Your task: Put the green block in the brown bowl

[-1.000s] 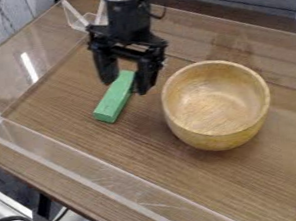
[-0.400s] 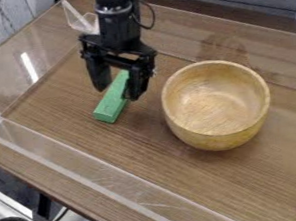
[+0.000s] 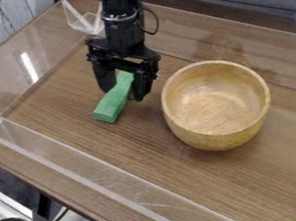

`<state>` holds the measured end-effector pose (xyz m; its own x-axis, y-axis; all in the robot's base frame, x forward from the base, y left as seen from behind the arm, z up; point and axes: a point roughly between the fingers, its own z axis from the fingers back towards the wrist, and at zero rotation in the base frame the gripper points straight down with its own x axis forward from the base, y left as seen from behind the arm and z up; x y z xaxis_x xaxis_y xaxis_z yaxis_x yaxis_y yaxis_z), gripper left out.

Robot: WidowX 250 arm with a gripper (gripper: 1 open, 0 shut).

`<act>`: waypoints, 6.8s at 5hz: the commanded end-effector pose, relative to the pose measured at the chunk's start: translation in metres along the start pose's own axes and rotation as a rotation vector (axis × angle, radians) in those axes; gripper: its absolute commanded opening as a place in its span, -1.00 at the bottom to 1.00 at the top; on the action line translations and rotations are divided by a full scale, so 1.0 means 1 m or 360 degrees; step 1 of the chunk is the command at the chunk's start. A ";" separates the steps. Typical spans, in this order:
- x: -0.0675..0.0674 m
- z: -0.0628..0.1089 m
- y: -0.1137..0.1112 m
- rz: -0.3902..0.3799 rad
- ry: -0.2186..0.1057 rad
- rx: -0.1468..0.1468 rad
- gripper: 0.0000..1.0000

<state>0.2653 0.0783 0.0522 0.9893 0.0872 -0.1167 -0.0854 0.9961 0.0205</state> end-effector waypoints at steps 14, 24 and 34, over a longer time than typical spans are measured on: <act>0.026 -0.012 0.023 0.0094 -0.0190 0.0030 -1.00; 0.032 0.057 -0.013 0.0064 -0.0299 -0.0119 -1.00; 0.031 0.029 -0.123 -0.0368 -0.0179 -0.0182 -1.00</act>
<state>0.3032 -0.0398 0.0618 0.9909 -0.1272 -0.0429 0.1218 0.9862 -0.1123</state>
